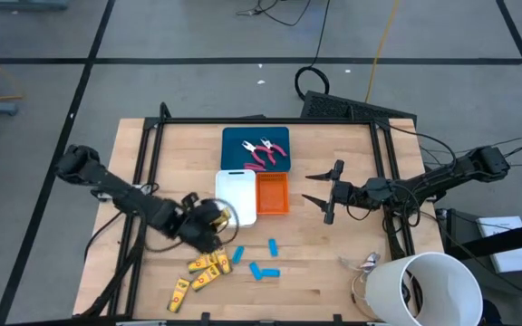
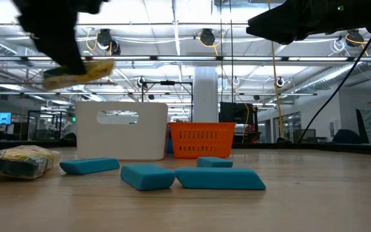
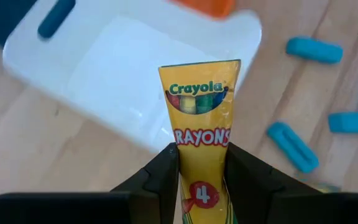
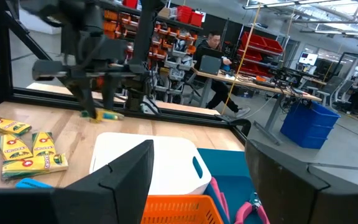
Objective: Pick & Place School Supplies
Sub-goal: Put the yellow crayon box into the white bin
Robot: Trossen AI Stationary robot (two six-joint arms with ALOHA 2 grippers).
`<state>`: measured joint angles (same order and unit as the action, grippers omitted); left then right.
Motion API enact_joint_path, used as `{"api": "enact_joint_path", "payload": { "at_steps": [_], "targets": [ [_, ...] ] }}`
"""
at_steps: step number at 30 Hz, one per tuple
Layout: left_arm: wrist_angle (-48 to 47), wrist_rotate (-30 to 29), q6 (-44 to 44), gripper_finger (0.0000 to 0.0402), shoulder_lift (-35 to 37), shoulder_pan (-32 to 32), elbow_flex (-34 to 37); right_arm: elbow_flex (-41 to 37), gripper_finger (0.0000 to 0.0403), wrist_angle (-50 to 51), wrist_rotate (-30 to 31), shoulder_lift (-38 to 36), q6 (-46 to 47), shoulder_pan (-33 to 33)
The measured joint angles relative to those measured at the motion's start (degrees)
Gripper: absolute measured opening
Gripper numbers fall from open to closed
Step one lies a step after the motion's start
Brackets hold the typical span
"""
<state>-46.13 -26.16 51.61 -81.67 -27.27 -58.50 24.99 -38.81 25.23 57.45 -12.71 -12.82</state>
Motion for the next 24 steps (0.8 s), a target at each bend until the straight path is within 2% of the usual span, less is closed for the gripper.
{"api": "enact_joint_path", "payload": {
  "at_steps": [7, 16, 24],
  "targets": [
    [7.1, 5.7, -12.2, 0.012, 0.0, 9.6, 0.0, 0.0, 0.0247, 0.0, 0.0, 0.0, 0.0, 0.0],
    [5.8, 5.6, -12.9, 0.012, -0.4, 19.4, -0.1, 0.0, 0.0247, 0.0, 0.1, 0.0, 0.0, 0.0],
    [7.0, 5.7, -13.0, 0.012, -4.7, 22.3, -0.1, 0.0, 0.0247, 0.1, 0.2, 0.0, 0.0, 0.0]
  ]
}}
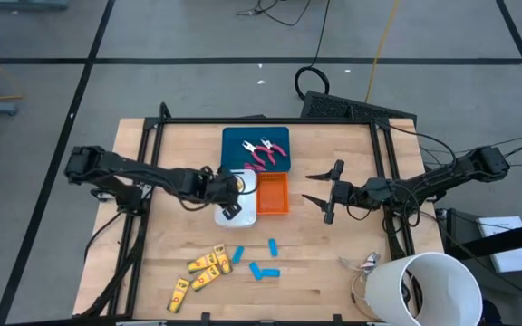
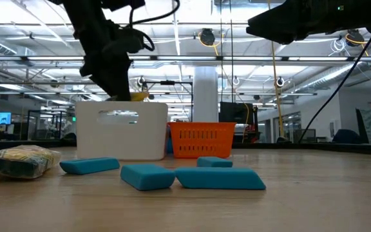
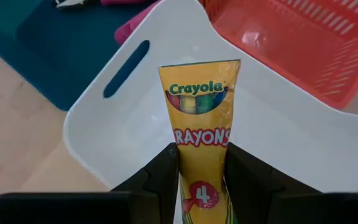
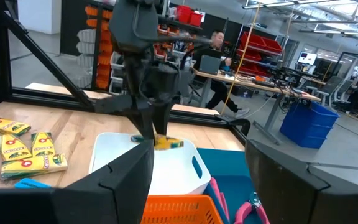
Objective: Pick & Place School Supplies
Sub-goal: Put the yellow crayon box into the white bin
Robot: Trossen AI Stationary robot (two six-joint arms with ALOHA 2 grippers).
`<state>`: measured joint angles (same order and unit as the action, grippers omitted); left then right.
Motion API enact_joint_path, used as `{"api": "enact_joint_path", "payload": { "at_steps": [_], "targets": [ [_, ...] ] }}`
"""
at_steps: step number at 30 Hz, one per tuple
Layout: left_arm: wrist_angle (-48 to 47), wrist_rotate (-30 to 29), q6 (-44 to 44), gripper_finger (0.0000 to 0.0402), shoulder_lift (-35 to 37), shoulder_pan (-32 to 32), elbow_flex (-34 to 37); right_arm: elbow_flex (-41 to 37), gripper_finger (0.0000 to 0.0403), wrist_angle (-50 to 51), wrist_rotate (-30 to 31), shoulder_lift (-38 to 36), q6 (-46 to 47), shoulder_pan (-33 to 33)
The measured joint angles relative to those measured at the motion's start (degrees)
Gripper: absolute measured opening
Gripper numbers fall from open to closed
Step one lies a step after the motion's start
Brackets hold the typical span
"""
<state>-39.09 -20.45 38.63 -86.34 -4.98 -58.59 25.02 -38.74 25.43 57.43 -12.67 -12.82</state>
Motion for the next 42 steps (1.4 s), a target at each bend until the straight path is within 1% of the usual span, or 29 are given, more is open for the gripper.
{"api": "enact_joint_path", "payload": {
  "at_steps": [13, 21, 24, 26, 29, 33, 37, 42],
  "targets": [
    [2.9, -0.1, 0.0, 0.012, -7.7, 2.2, 0.0, 0.0, 0.0247, 0.2, 0.0, 0.0, 0.6, 0.0],
    [2.9, 0.2, -0.6, 0.0124, -9.1, 4.0, 0.0, 0.0, 0.0247, 0.4, 0.0, 0.0, 0.6, 0.0],
    [2.9, 2.1, -1.0, 0.0144, -9.1, 4.8, 0.0, 0.0, 0.0247, 0.4, 0.0, 0.0, 0.6, 0.0],
    [2.9, 3.3, -1.1, 0.0165, -9.1, 5.2, 0.0, 0.0, 0.0247, 0.4, 0.0, 0.0, 0.6, 0.0],
    [2.9, 3.5, -1.6, 0.0203, -9.1, 5.6, 0.0, 0.0, 0.0247, 0.4, 0.0, 0.0, 0.6, 0.0],
    [2.9, 3.8, -6.1, 0.0244, -8.3, 5.8, 0.0, 0.0, 0.0247, 0.4, 0.0, 0.0, 0.6, 0.0],
    [-1.2, 6.3, -8.3, 0.0263, -7.2, 5.8, -2.3, 0.0, 0.0247, 0.4, 0.0, 0.0, 0.6, 0.0],
    [-9.2, 9.9, -8.2, 0.0266, -5.5, 3.9, -7.4, 0.0, 0.0247, 0.5, 0.0, 0.0, 0.6, 0.0]
  ]
}}
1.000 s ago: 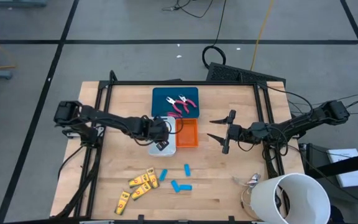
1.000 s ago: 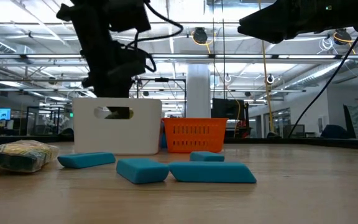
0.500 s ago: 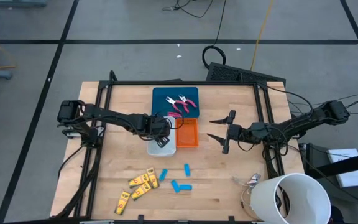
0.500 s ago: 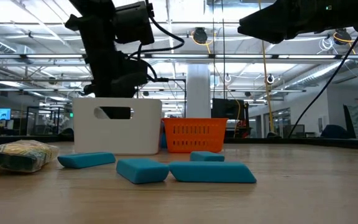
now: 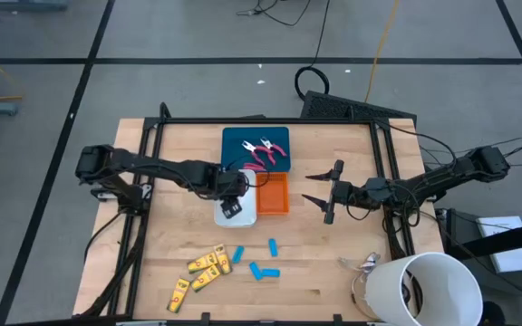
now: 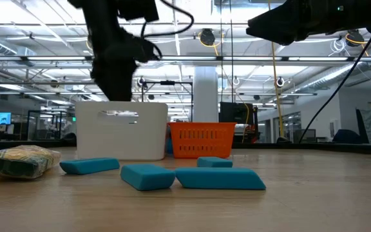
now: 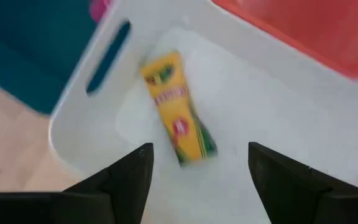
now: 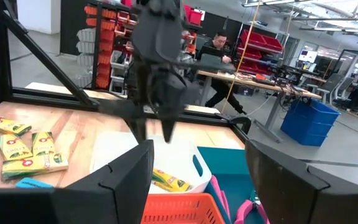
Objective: Pick & Place School Supplies
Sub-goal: Put the yellow crayon box into the white bin
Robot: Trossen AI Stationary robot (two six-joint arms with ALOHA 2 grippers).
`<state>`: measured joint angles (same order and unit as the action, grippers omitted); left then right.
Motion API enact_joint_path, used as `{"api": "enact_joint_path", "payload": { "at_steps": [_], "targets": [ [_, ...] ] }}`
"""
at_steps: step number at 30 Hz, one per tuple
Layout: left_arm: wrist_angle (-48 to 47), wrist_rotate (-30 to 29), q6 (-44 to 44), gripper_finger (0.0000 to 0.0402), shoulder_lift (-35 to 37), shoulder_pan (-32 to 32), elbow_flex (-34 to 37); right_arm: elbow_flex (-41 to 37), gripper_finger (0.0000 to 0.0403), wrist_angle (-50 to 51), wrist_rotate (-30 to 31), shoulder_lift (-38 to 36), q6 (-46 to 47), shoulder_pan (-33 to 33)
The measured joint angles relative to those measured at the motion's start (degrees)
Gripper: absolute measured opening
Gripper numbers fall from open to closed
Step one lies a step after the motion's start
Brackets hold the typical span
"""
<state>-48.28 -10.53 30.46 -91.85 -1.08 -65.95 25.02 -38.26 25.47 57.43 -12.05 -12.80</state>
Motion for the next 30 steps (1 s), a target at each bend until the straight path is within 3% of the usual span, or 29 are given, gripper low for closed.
{"api": "enact_joint_path", "payload": {
  "at_steps": [10, 15, 19, 30],
  "targets": [
    [-2.7, 2.4, 8.7, 0.0267, 6.2, -14.1, -2.1, 0.0, 0.0247, 1.1, 0.0, 0.0, 0.6, 0.1],
    [-3.1, 9.4, 18.8, 0.0267, 6.3, -23.6, -2.1, 0.0, 0.0247, 0.9, 0.0, 0.0, 0.7, 0.1],
    [-2.2, 14.6, 28.2, 0.0267, 5.7, -31.6, -2.2, 0.0, 0.0247, 0.8, 0.0, 0.0, 0.7, 0.1],
    [-1.6, 13.0, 61.8, 0.0266, 1.8, -47.6, -2.1, 0.0, 0.0247, -5.7, -0.2, 0.0, -7.4, 0.1]
  ]
}}
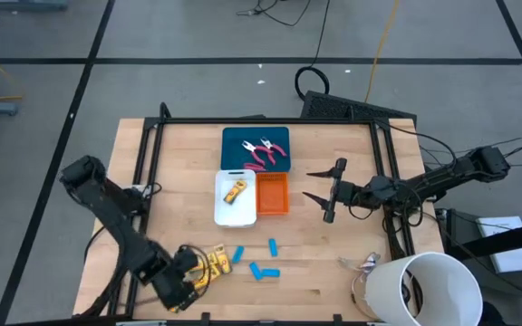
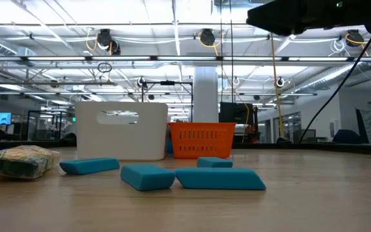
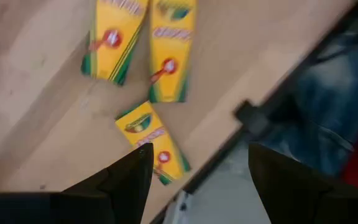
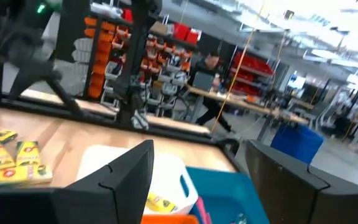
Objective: Pick & Place School Supplies
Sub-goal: Put the yellow crayon box into the white bin
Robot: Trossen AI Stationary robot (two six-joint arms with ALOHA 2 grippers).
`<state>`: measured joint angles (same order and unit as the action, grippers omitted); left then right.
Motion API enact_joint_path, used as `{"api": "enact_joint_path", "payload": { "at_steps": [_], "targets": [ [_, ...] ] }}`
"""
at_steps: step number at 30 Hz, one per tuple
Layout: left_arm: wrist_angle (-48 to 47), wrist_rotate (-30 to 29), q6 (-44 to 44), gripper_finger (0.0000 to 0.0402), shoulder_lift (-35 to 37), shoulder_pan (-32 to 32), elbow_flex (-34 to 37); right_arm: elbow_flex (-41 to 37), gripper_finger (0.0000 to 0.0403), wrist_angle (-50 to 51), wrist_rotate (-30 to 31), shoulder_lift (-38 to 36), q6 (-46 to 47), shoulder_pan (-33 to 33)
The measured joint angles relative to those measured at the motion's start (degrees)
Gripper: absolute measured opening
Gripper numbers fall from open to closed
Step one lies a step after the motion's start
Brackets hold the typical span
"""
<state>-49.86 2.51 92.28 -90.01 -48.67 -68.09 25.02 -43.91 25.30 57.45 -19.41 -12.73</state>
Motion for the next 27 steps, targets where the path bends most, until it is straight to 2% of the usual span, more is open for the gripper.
{"api": "enact_joint_path", "payload": {
  "at_steps": [8, 12, 15, 21, 27],
  "targets": [
    [0.2, 3.3, 10.9, 0.0266, -8.1, -4.2, 0.0, 0.0, 0.0247, -5.0, 0.0, 0.0, -5.2, 0.0],
    [0.3, 7.1, 14.1, 0.0266, -12.0, -4.8, 0.0, 0.0, 0.0247, -5.8, 0.0, 0.0, -6.9, 0.0],
    [0.4, 9.9, 15.7, 0.0266, -14.0, -4.8, 0.0, 0.0, 0.0247, -5.9, -0.1, 0.0, -7.0, 0.3],
    [1.1, 9.8, 17.5, 0.0266, -16.9, -4.6, 0.0, 0.0, 0.0247, -6.0, 0.0, 0.0, -6.3, 1.6],
    [8.8, 10.4, 17.7, 0.0266, -19.2, -4.1, -0.1, 0.0, 0.0247, -6.0, 0.0, 0.0, -4.7, 2.3]
  ]
}}
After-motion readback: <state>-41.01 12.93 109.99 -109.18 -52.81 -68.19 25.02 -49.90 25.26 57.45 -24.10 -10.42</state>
